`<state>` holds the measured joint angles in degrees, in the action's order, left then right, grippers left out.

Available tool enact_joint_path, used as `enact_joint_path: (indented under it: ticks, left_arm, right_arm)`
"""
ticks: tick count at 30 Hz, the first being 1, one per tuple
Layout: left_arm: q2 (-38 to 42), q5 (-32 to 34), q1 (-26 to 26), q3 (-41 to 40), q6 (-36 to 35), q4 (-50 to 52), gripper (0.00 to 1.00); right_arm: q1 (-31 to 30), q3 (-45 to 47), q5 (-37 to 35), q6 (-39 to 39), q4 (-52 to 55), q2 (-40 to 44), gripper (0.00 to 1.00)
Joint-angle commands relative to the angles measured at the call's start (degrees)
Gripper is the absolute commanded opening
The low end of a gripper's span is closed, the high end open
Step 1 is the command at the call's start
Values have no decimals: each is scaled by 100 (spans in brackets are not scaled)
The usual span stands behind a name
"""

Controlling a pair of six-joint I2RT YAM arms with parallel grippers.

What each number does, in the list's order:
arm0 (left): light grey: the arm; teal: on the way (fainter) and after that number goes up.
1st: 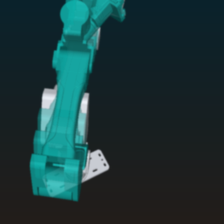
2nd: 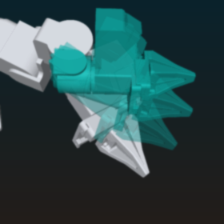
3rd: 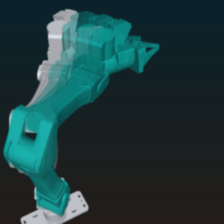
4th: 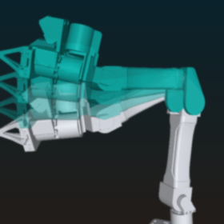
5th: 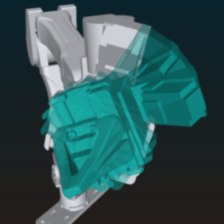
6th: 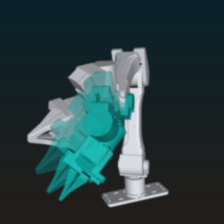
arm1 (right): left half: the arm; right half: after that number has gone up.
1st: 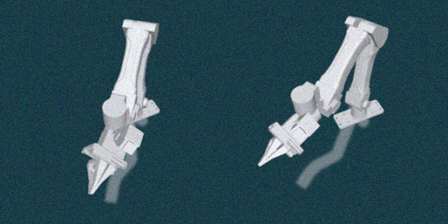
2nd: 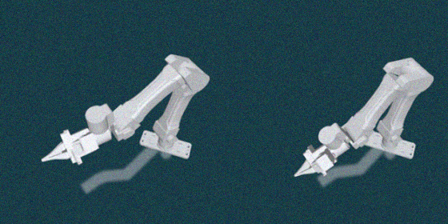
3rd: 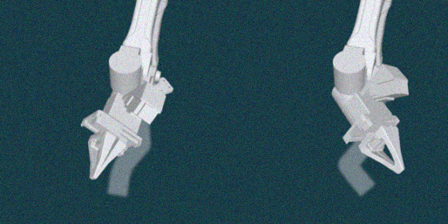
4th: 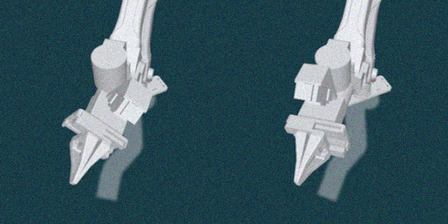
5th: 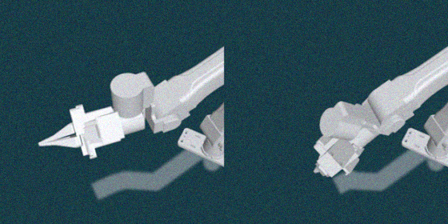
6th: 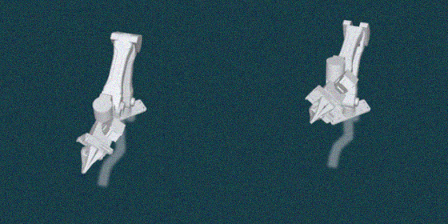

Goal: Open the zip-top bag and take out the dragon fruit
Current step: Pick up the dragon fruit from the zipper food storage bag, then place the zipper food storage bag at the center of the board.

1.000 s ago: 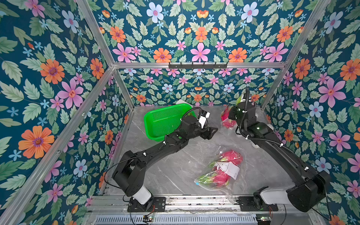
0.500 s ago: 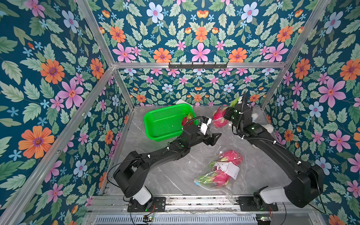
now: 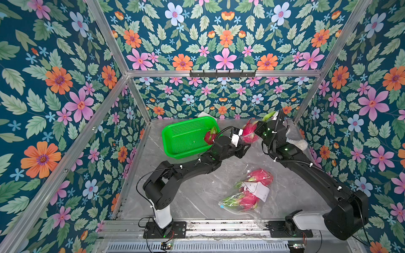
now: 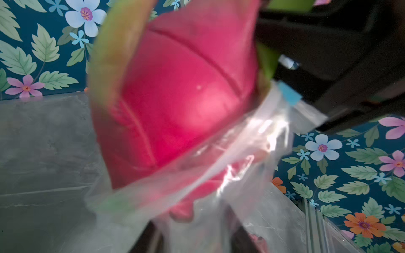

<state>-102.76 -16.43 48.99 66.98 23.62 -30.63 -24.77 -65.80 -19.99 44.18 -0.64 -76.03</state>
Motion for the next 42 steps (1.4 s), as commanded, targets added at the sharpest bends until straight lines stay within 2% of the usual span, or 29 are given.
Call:
enact_joint_path:
  ticks: [1,5,8,13,19,23,32,35,39,42]
  left_arm:
    - [-51,-269,14,116,-21,-102,0]
    - [-26,-344,14,63,-157,35,0]
    - [26,-164,14,13,-473,410,0]
    - [-67,175,-4,61,-870,853,0]
    - [-104,354,-12,176,-1047,957,0]
    - [-229,692,-26,355,-1386,1222,0]
    - [-340,605,-186,149,-1394,952,0]
    - [-294,575,-231,117,-1395,990,0]
    - [-108,535,-232,-15,-1447,1005,0]
    - [29,497,-232,-103,-1465,1038,0]
  right_arm:
    - [16,53,53,145,-473,126,0]
    - [112,229,77,-69,-787,307,0]
    - [260,299,266,-214,-871,486,0]
    - [370,500,461,-108,-1053,788,0]
    - [373,401,843,-46,-1028,723,0]
    - [376,479,1140,86,-1548,804,0]
    - [438,575,1616,257,-2078,1128,0]
    - [436,627,1536,47,-2077,1195,0]
    - [443,875,1009,-192,-2199,1181,0]
    - [446,1015,1029,-60,-2471,1003,0]
